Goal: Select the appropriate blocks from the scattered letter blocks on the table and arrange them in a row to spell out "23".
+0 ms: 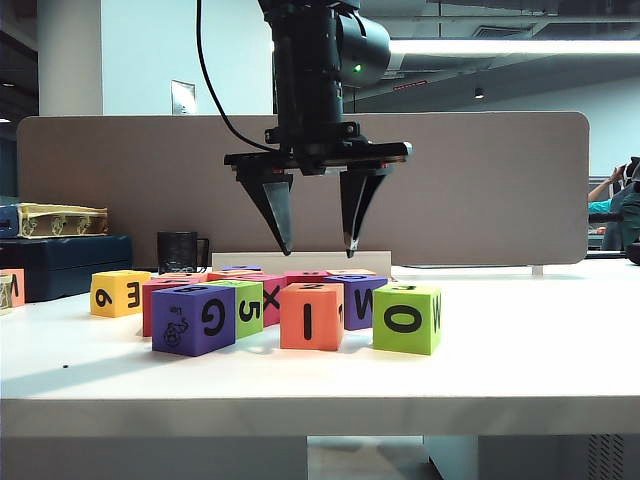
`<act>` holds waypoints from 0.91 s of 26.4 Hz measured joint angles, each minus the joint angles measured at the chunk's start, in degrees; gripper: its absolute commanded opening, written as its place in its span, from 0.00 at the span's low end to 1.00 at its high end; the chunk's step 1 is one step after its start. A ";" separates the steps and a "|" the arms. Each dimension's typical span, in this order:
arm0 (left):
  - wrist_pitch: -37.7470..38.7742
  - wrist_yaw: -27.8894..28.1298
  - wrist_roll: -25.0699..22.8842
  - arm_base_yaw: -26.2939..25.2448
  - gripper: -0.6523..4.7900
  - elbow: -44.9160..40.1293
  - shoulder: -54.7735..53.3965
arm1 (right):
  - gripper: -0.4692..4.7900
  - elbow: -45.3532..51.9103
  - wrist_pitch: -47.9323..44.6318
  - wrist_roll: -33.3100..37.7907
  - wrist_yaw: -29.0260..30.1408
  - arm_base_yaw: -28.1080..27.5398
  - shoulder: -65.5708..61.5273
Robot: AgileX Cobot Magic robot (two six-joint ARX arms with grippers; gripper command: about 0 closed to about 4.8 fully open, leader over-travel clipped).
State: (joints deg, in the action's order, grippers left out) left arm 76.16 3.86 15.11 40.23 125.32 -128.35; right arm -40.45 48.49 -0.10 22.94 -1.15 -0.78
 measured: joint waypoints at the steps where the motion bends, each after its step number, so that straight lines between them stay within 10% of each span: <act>1: 0.20 -0.02 0.17 0.00 0.76 0.00 -0.13 | 0.09 0.00 0.00 0.00 0.00 0.00 0.00; 24: -0.96 -6.32 1.70 -0.33 0.80 -0.02 -6.05 | 0.09 0.00 0.00 0.00 -0.02 0.00 0.00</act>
State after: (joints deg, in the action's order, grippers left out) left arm 75.20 -2.46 16.82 39.90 125.29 -134.41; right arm -40.45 48.49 -0.10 22.92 -1.15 -0.78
